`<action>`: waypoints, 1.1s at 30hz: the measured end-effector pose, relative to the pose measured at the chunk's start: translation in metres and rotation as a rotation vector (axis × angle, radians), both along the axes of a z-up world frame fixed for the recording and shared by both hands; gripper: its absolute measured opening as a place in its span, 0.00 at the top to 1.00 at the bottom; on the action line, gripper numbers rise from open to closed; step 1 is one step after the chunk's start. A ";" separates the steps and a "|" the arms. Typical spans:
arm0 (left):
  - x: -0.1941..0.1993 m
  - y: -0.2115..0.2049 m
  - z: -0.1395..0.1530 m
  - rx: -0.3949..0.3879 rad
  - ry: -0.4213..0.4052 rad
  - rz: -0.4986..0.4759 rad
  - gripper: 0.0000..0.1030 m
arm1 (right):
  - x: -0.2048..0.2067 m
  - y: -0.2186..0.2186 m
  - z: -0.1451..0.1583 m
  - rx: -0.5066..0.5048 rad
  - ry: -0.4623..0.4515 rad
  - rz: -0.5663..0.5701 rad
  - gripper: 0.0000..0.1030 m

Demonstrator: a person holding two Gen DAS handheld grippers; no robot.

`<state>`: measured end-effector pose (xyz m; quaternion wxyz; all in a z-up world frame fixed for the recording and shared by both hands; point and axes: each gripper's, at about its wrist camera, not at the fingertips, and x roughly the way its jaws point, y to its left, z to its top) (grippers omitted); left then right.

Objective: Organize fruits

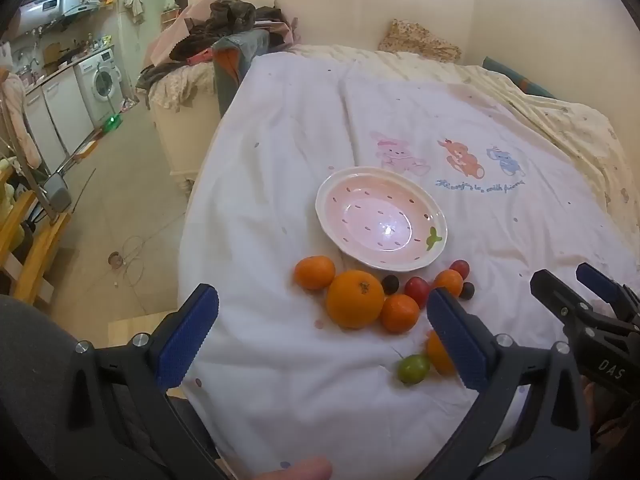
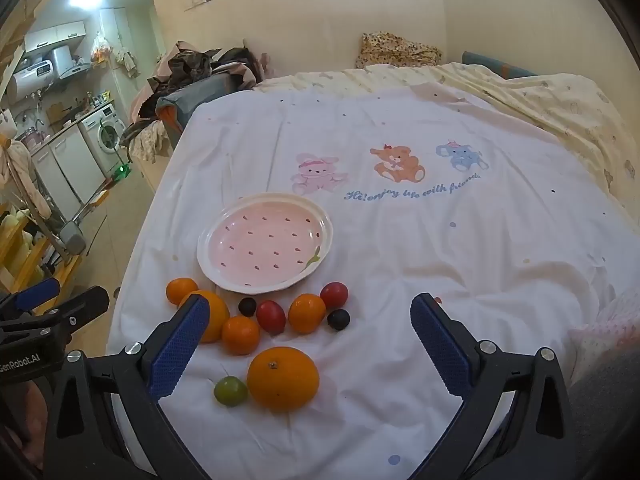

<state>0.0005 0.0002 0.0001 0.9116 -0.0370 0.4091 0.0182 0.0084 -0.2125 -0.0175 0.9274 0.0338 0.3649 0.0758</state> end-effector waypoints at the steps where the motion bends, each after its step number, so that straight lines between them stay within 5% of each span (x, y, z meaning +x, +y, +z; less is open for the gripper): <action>1: 0.000 0.000 0.000 0.003 -0.004 -0.001 0.00 | 0.000 0.000 0.000 0.005 0.003 -0.001 0.00; 33: 0.000 0.000 0.000 0.000 -0.003 0.001 0.00 | 0.000 0.000 -0.001 0.006 0.001 -0.005 0.00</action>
